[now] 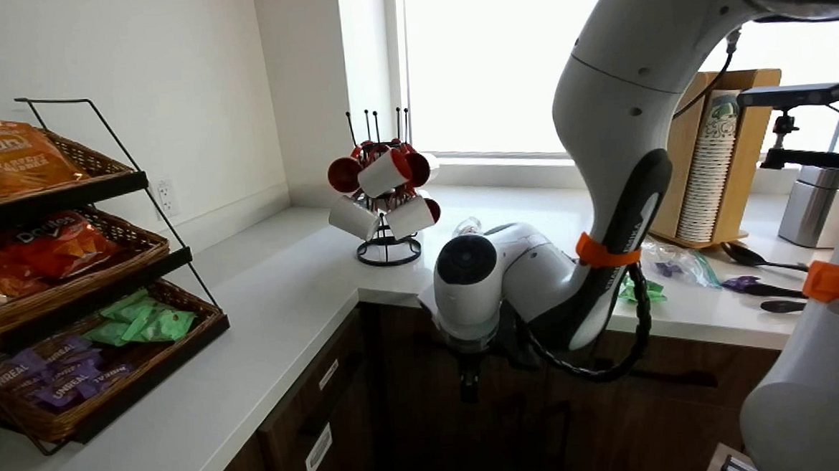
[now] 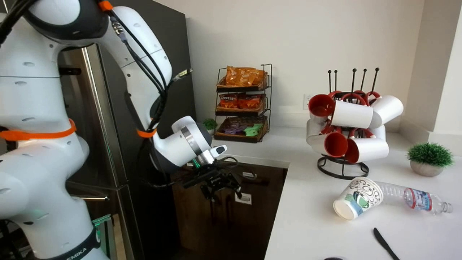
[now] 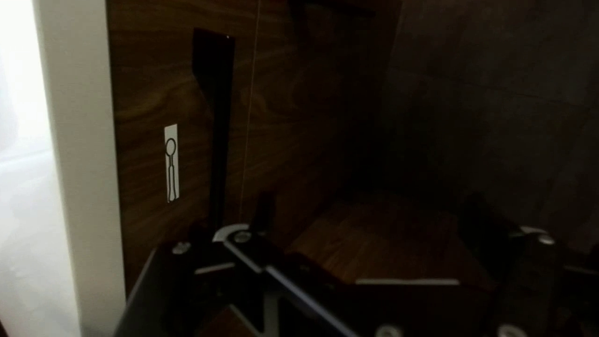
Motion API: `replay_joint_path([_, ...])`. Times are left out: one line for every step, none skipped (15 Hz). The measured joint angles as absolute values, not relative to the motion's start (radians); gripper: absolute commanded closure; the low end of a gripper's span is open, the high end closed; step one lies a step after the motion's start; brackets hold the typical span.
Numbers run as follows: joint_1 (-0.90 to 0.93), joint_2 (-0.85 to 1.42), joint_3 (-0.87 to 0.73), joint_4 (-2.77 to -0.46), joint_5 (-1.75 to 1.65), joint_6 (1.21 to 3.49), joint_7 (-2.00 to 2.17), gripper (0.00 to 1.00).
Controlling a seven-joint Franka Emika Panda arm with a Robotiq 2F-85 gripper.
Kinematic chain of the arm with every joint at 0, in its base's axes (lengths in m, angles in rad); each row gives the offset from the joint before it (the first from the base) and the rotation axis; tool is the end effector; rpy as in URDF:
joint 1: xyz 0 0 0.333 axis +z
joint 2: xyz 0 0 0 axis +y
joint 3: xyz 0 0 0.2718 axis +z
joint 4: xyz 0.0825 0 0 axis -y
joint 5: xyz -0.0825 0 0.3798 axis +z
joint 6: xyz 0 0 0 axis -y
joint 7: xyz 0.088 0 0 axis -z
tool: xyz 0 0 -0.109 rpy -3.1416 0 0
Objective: Open the top drawer
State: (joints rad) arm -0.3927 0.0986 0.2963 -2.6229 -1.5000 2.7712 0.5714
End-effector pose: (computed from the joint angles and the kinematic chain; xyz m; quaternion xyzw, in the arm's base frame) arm 0.3997 0.0084 0.1646 0.9006 0.3519 0.0874 0.2394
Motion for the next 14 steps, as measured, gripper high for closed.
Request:
replay_joint_path([-0.393,0.132,0.286,-2.596,-1.537,2.771,0.593,0.0])
replay_joint_path([-0.393,0.165,0.276,-2.568,-1.571,2.768,0.611,0.0])
replay_joint_path([-0.393,0.197,0.265,-2.541,-1.596,2.765,0.62,0.0])
replay_joint_path([-0.393,0.226,0.257,-2.517,-1.611,2.764,0.623,0.0])
replay_joint_path([-0.393,0.247,0.253,-2.5,-1.617,2.764,0.623,0.0])
replay_joint_path([-0.394,0.261,0.251,-2.49,-1.619,2.764,0.623,0.0])
replay_joint_path([-0.393,0.268,0.252,-2.484,-1.62,2.764,0.623,0.0])
replay_joint_path([-0.393,0.27,0.252,-2.483,-1.62,2.764,0.623,0.0])
replay_joint_path([-0.393,0.27,0.252,-2.483,-1.62,2.764,0.623,0.0])
replay_joint_path([-0.393,0.27,0.252,-2.483,-1.62,2.764,0.623,0.0])
replay_joint_path([-0.393,0.27,0.252,-2.483,-1.619,2.764,0.623,0.0])
replay_joint_path([-0.393,0.27,0.252,-2.482,-1.619,2.764,0.623,0.0])
replay_joint_path([-0.393,0.27,0.251,-2.479,-1.62,2.764,0.624,0.0])
replay_joint_path([-0.393,0.271,0.252,-2.472,-1.62,2.764,0.626,0.0])
